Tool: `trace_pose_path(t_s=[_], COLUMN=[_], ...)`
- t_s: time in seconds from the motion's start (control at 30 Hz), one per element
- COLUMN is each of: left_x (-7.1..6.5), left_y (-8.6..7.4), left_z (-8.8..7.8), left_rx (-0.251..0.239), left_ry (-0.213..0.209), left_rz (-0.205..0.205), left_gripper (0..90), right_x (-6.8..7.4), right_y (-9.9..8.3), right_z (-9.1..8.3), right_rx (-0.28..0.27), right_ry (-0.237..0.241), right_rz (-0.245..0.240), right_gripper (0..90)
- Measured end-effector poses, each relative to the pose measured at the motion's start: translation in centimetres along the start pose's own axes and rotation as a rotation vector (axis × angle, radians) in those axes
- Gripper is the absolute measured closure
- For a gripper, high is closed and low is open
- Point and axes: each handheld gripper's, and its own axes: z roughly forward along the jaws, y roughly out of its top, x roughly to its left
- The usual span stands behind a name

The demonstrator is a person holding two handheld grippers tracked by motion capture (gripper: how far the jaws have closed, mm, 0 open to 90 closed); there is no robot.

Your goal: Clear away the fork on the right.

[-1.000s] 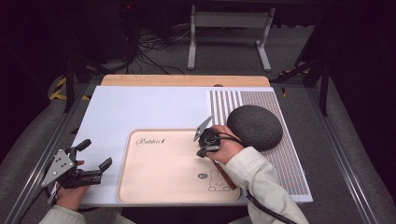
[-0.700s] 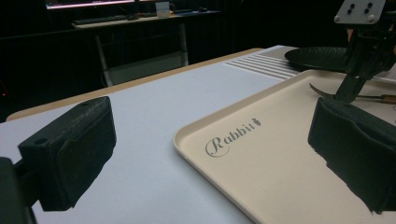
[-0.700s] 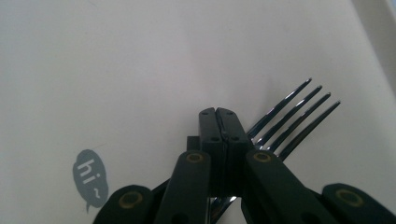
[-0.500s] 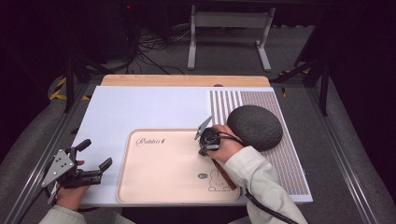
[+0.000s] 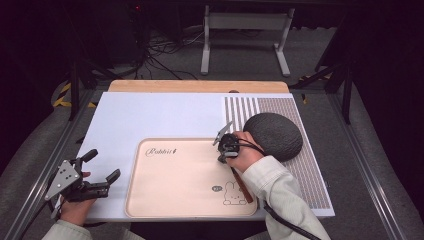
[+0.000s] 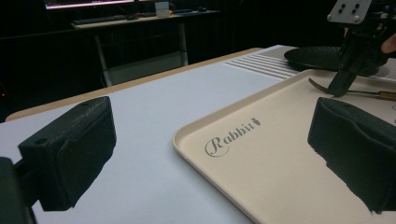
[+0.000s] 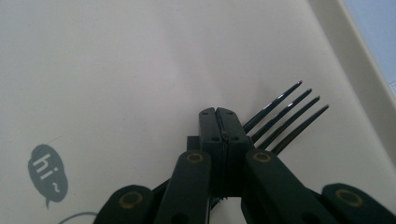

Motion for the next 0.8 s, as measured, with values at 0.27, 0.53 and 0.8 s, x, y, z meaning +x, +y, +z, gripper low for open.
trace_pose_path(t_s=[0.27,0.53,0.8], left_x=[0.0,0.0,0.0], left_y=[0.0,0.0,-0.1], left_z=[0.0,0.0,0.1], left_rx=[0.002,0.007,0.007], left_ry=[0.000,-0.002,0.000], left_rz=[0.002,0.003,0.000], left_gripper=[1.7,1.7,1.7], right_x=[-0.7,-1.4,-2.0], right_y=[-0.6,-1.2,-1.8], right_z=[-0.3,-0.6,-1.0], right_rx=[0.009,0.017,0.032], right_ry=[-0.025,-0.052,-0.078], right_rz=[0.039,0.078,0.124], right_gripper=[90.0,90.0,90.0])
